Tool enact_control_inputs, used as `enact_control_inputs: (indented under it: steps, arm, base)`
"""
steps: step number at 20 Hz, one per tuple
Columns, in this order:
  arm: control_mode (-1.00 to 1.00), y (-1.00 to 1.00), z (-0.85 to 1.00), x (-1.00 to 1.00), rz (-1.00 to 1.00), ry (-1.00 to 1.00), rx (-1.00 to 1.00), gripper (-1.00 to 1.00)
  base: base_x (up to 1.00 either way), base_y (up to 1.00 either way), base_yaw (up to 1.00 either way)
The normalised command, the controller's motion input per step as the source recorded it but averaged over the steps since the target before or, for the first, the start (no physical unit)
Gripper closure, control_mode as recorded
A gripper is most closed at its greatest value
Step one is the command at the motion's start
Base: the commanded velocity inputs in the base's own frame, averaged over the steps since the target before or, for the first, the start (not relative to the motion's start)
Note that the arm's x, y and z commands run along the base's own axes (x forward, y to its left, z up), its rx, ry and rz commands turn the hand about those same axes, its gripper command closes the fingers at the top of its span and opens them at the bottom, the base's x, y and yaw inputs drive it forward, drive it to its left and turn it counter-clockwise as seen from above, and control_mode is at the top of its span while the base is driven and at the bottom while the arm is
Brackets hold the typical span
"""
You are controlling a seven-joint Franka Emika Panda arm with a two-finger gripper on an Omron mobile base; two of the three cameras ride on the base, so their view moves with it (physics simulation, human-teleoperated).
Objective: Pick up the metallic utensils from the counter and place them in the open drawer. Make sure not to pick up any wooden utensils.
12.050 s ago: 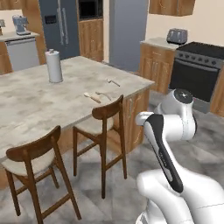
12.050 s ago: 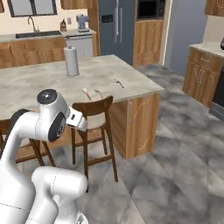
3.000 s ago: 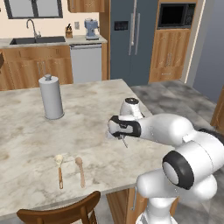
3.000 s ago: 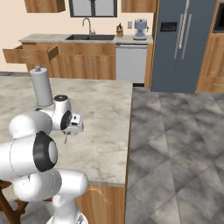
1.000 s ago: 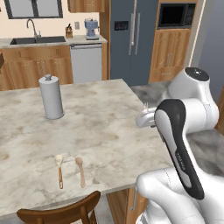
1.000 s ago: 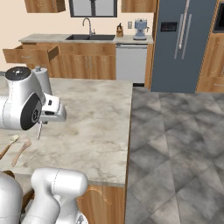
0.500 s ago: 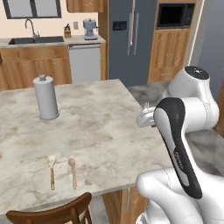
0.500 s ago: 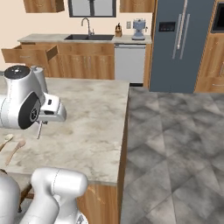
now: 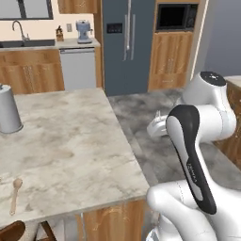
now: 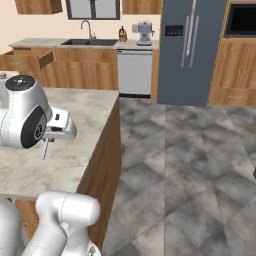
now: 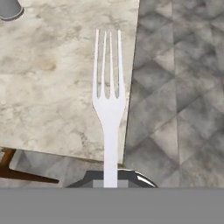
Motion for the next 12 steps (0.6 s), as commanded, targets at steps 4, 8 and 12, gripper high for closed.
enact_control_inputs:
  steps: [4,8,12]
  arm:
    - [1.0,0.0,0.0,0.0,0.0,0.0,0.0,1.0]
    - [1.0,0.0,0.0,0.0,0.0,0.0,0.0,1.0]
    - [1.0,0.0,0.0,0.0,0.0,0.0,0.0,1.0]
  base:
    - [0.0,-1.0,0.08]
    - [0.24,-1.0,0.27]
    - [0.44,-0.95,0.4]
